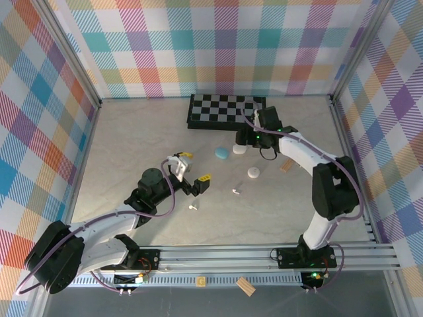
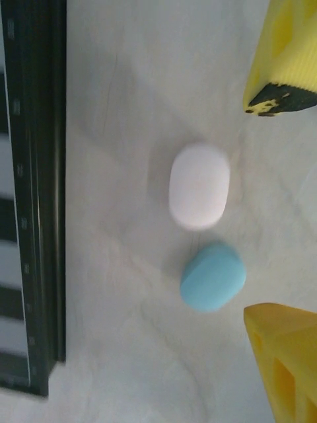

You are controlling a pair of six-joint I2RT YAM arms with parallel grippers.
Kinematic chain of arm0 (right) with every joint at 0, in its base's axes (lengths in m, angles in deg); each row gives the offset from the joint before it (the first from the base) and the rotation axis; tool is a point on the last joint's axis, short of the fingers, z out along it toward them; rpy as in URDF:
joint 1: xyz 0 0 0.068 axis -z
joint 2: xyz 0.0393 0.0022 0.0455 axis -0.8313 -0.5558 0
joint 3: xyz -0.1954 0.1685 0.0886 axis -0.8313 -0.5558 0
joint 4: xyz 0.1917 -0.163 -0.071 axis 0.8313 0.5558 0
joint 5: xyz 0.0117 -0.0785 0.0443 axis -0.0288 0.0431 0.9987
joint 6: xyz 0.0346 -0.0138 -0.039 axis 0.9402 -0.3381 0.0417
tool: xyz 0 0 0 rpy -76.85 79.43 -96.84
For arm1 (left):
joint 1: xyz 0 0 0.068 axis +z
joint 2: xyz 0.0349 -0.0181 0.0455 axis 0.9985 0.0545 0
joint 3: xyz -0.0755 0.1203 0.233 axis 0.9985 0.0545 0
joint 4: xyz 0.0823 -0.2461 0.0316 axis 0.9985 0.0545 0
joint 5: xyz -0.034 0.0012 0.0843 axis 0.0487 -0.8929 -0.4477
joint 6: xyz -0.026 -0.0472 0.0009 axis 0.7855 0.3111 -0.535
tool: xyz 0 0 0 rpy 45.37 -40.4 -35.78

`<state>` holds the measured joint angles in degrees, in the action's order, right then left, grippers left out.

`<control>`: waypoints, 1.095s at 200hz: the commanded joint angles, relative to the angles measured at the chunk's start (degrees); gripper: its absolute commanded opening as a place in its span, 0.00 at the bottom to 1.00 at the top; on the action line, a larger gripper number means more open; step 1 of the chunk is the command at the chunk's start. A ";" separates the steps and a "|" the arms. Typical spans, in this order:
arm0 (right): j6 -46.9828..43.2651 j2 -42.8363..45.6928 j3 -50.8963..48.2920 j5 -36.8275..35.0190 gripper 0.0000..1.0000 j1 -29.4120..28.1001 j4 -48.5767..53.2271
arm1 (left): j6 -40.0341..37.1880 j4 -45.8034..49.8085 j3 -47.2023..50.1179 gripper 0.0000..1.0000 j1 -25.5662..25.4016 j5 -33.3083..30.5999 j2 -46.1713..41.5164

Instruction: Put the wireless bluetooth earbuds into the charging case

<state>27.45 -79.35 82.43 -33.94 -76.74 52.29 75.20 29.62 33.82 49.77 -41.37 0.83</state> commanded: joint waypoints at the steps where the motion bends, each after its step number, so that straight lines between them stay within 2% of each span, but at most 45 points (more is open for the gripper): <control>1: -5.38 0.29 -0.99 -5.44 0.79 0.11 11.18 | -1.07 -0.40 -2.27 1.00 -0.34 0.53 1.65; 44: -4.86 -2.76 1.37 -8.92 0.83 -1.43 22.38 | -1.12 -2.72 -3.59 1.00 -0.34 1.86 5.47; 127: -5.59 -10.38 3.52 -7.43 0.77 -4.77 24.94 | -0.93 -2.31 -3.68 1.00 -0.34 2.32 5.30; 162: -6.63 -12.25 4.52 -8.43 0.71 -4.72 24.85 | -1.10 -1.46 -3.83 1.00 -0.34 2.44 4.66; 219: -7.13 -12.59 5.43 -7.94 0.53 -4.71 25.67 | -0.93 -1.22 -4.21 1.00 -0.34 2.52 4.78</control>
<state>21.11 -91.81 86.43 -42.00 -81.44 76.09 74.94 29.27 31.83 49.77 -40.26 6.58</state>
